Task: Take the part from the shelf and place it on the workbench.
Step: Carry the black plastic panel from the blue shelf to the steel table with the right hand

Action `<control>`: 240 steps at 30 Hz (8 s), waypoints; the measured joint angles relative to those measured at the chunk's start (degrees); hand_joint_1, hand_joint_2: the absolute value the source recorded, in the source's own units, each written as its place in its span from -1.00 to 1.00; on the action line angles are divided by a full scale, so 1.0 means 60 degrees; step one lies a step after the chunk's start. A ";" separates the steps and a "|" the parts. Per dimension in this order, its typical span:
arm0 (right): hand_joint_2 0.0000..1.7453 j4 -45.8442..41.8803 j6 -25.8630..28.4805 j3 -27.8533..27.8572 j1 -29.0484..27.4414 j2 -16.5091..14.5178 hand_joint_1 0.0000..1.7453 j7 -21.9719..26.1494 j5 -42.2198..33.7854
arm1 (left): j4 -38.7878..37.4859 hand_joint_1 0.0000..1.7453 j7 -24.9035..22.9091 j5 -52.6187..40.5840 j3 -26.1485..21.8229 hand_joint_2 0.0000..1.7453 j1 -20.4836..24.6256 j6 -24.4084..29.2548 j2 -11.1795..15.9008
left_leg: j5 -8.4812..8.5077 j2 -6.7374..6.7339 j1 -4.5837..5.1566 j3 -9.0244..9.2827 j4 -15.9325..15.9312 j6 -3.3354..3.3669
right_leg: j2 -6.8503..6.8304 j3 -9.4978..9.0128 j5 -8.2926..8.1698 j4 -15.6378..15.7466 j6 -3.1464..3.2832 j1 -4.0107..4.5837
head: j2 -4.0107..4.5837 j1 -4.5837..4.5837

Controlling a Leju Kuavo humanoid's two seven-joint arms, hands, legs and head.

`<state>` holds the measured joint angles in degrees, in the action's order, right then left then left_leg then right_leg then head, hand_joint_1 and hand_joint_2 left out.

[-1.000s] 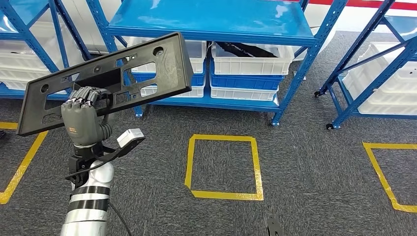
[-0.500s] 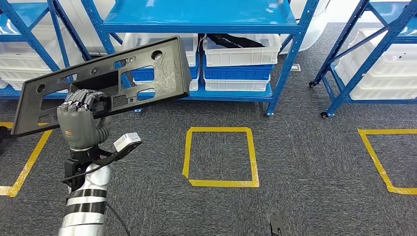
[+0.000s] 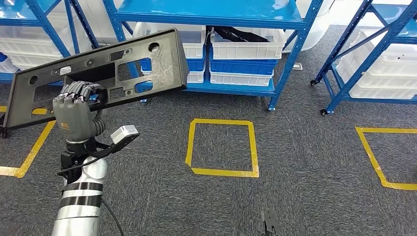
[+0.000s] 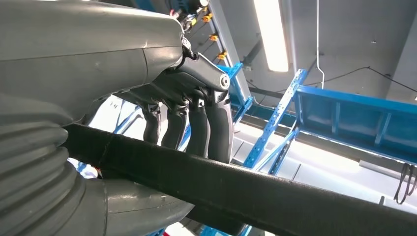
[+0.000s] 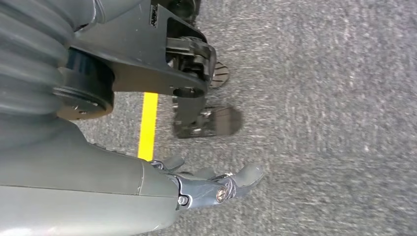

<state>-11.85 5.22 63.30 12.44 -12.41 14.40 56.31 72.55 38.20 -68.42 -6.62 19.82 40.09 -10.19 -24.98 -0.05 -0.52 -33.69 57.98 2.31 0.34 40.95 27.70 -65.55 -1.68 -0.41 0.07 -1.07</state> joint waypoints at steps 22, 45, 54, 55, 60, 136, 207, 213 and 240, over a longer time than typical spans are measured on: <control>1.00 -0.0005 -0.0009 0.0011 0.0126 0.0085 -1.00 -0.0232 -0.0300 | 0.0110 1.00 -0.0651 -0.0155 0.0721 1.00 0.0508 0.0003 0.0372 | -0.0367 -0.0011 -0.0145 -0.0230 0.1461 -0.0631 | -0.0024 -0.0800 -0.0752 0.1184 0.0174 -0.0053 | 0.0000 -0.0143; 1.00 0.0000 0.0117 0.0011 0.0033 0.0022 -1.00 -0.0255 -0.0348 | 0.0140 1.00 -0.0618 -0.0048 0.0946 1.00 0.0686 -0.0001 0.0445 | 0.0533 -0.0024 0.0048 -0.0889 0.0157 0.0010 | -0.0028 0.0140 0.0646 -0.1866 -0.0133 -0.0063 | 0.0000 -0.0016; 1.00 -0.0018 0.0124 0.0016 0.0160 0.0030 -1.00 -0.0243 -0.0391 | 0.0137 1.00 -0.0637 -0.0105 0.0969 1.00 0.0755 -0.0001 0.0475 | 0.0651 -0.0051 -0.0005 -0.1648 0.0726 -0.0449 | -0.0064 -0.2059 0.0228 0.1437 0.0291 0.0087 | 0.0000 -0.0069; 1.00 -0.0018 0.0124 0.0018 0.0154 0.0021 -1.00 -0.0243 -0.0391 | 0.0122 1.00 -0.0642 -0.0108 0.0972 1.00 0.0759 -0.0001 0.0493 | 0.0216 -0.0033 -0.0064 -0.1717 0.1489 -0.0585 | -0.0068 -0.1752 -0.0099 0.1454 0.0368 0.0044 | 0.0000 -0.0076; 1.00 -0.0035 0.0124 0.0022 0.0161 0.0011 -1.00 -0.0244 -0.0388 | 0.0068 1.00 -0.0673 -0.0034 0.1009 1.00 0.0884 0.0002 0.0526 | -0.0680 0.0086 -0.0148 0.0465 0.0247 -0.0620 | -0.0060 -0.0561 -0.1078 0.1214 -0.0057 -0.0049 | 0.0000 -0.0103; -1.00 -0.0026 0.0543 -0.0661 -0.0185 0.0009 -1.00 -0.0386 0.0223 | -0.0077 1.00 -0.0815 -0.0411 0.0925 1.00 0.0847 0.0003 0.0788 | 0.0209 -0.0826 0.0001 -0.0498 0.0382 -0.0439 | -0.1052 -0.1485 -0.0130 0.1108 0.0185 0.0057 | 0.0000 -0.0128; -1.00 -0.0040 0.0809 -0.0927 -0.0261 0.0148 -1.00 -0.0787 0.0327 | -0.0064 1.00 -0.1004 -0.0413 0.0867 1.00 0.1122 0.0004 0.0836 | 0.0451 0.0525 -0.0024 -0.0636 0.0158 -0.0145 | -0.0094 -0.0014 0.0929 -0.1623 0.0102 0.0002 | 0.0000 -0.0147; -1.00 -0.0040 0.0817 -0.0941 -0.0264 0.0175 -1.00 -0.0802 0.0327 | -0.0066 1.00 -0.0997 -0.0396 0.0863 1.00 0.1112 0.0003 0.0841 | 0.0553 0.1334 -0.0017 -0.0686 0.0157 -0.0263 | 0.0591 -0.1238 -0.0285 0.1117 0.0018 0.0031 | 0.0000 -0.0151; -1.00 -0.0040 0.0924 -0.1029 -0.0387 0.0169 -1.00 -0.0822 0.0431 | -0.0153 1.00 -0.0774 -0.0205 0.0954 1.00 0.1054 0.0002 0.0722 | 0.0498 0.0899 -0.0089 -0.0632 0.0150 -0.0173 | 0.0010 -0.0254 0.0457 -0.0867 -0.0105 -0.0007 | 0.0000 -0.0177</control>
<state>-12.09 10.77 57.12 10.12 -11.40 9.47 58.89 71.63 33.56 -69.65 -0.90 26.14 40.10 -5.86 -21.99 5.34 -1.05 -37.48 58.88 1.27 0.40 39.43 30.44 -70.75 -2.31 -0.45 0.07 -2.13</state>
